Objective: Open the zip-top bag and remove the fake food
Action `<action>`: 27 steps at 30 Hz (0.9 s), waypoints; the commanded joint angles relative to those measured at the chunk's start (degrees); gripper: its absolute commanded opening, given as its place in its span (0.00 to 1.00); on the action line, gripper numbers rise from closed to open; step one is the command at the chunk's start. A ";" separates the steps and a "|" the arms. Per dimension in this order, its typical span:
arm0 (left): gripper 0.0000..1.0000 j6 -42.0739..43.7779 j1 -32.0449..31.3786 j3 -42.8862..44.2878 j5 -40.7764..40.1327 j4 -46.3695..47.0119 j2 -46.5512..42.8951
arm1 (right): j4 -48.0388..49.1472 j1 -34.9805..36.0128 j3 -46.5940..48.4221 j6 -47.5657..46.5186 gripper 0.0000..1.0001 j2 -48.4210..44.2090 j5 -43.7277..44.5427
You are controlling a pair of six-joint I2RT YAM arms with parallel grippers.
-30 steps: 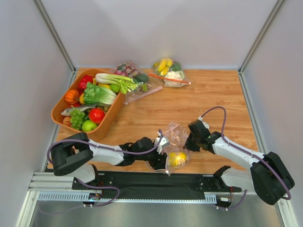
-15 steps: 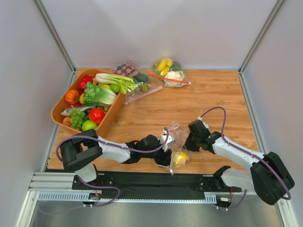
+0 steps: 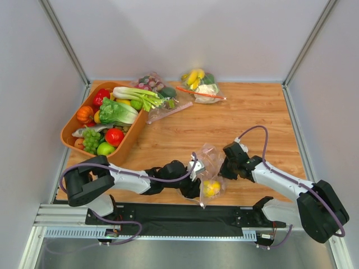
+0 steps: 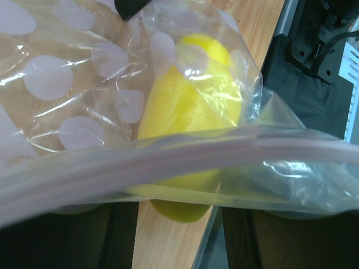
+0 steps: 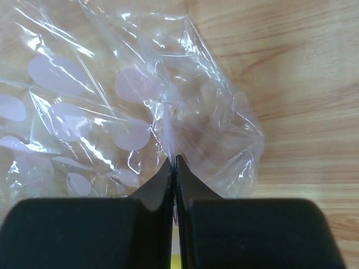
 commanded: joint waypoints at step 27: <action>0.00 3.07 0.40 -1.78 -13.45 -33.22 -34.40 | 4.98 -20.31 6.05 -15.33 0.00 4.54 4.33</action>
